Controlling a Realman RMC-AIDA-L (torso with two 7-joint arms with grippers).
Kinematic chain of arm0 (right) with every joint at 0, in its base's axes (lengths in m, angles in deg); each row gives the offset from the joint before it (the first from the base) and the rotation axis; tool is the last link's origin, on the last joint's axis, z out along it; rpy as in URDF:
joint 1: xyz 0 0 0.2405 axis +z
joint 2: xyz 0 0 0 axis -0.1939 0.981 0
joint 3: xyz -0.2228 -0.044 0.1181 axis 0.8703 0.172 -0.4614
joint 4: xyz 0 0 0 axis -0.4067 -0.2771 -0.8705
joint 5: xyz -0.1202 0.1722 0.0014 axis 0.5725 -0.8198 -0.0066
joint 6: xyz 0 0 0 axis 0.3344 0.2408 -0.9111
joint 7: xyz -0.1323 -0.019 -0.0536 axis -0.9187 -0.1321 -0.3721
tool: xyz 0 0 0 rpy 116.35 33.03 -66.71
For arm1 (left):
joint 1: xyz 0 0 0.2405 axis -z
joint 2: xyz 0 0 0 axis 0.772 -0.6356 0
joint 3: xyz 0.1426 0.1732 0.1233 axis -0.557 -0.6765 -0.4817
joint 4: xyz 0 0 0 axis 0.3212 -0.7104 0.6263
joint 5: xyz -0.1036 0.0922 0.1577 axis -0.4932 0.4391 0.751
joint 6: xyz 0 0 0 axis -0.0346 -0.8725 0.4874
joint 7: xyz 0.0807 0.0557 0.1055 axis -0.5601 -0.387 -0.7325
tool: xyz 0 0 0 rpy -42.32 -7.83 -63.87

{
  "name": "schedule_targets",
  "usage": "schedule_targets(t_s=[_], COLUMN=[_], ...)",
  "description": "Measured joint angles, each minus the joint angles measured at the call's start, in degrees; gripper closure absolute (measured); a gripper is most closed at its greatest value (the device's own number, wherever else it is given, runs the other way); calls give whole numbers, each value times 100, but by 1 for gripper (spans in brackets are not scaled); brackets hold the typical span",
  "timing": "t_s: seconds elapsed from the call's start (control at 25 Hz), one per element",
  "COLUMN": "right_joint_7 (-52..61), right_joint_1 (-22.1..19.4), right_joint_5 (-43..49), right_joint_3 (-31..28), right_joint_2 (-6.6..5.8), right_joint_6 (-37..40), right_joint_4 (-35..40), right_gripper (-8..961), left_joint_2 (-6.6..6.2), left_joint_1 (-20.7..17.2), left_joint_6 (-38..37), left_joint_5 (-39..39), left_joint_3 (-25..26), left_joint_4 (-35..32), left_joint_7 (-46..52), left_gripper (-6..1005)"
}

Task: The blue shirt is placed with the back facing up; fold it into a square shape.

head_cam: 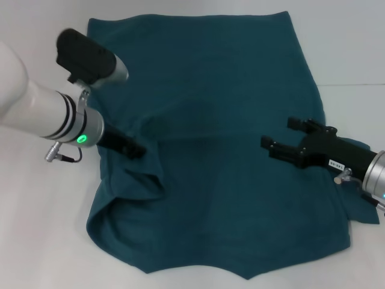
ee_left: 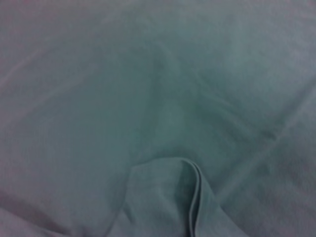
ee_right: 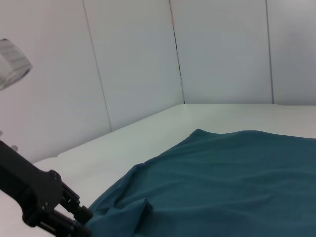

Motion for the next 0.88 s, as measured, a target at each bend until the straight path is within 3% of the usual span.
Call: schedule_targets(t_s=[0.16,0.6,0.88], right_joint_7=[0,0,0], right_joint_1=[30,16,31], right_joint_5=[6,13,13], right_joint_3=[2,3,2], right_joint_2=[0,0,0], right_joint_6=[-19,-28,-26], right_joint_4=[-22,-68,-103], right_gripper=[11,12,12], left_joint_2=[53,24,53], left_joint_1=[6,28,-11], left_joint_6=[23,417,464], left_joint_5=[32,-10,18], left_joint_3=[1,60,60], left_joint_4=[26,249,265], left_joint_7=[-114,-188,-189], left_gripper=[622,175,178])
